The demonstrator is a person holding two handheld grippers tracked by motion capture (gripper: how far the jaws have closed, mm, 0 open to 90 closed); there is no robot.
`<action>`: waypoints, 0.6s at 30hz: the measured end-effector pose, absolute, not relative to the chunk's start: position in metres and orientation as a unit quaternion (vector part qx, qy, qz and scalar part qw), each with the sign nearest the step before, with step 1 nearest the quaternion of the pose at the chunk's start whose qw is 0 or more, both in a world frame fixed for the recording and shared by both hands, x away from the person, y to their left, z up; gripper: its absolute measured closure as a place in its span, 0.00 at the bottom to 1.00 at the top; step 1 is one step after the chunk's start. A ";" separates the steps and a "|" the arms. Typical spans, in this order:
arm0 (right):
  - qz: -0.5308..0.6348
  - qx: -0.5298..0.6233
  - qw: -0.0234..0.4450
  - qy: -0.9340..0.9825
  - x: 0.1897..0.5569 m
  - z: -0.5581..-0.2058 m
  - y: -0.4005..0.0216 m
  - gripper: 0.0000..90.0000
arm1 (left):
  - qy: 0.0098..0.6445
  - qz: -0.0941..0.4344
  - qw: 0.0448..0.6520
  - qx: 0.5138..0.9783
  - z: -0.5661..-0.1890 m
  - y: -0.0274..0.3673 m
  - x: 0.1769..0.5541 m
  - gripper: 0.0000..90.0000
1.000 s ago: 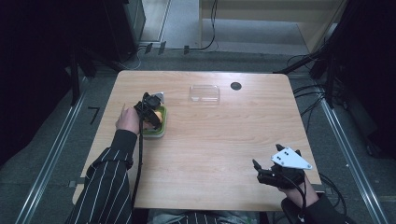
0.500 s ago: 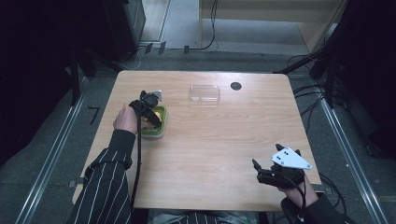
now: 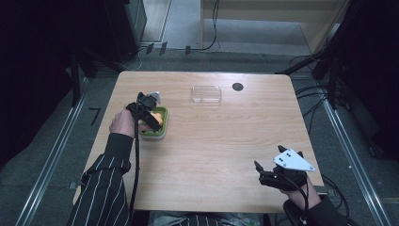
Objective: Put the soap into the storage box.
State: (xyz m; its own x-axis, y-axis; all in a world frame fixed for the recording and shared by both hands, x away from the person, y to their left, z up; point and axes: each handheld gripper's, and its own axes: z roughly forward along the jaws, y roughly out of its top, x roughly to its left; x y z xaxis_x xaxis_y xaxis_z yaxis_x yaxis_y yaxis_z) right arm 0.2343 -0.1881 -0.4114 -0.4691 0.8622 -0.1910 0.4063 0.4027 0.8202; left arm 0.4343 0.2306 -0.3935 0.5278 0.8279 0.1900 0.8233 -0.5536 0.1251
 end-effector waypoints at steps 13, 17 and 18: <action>0.364 0.408 0.313 0.776 0.234 -0.411 -0.188 0.15 | 0.471 0.108 0.003 0.875 -0.387 0.235 0.406 0.07; 0.364 0.409 0.314 0.776 0.234 -0.411 -0.188 0.15 | 0.466 0.102 0.000 0.879 -0.386 0.235 0.397 0.05; 0.364 0.408 0.314 0.776 0.234 -0.411 -0.188 0.15 | 0.465 0.100 -0.005 0.880 -0.386 0.235 0.394 0.03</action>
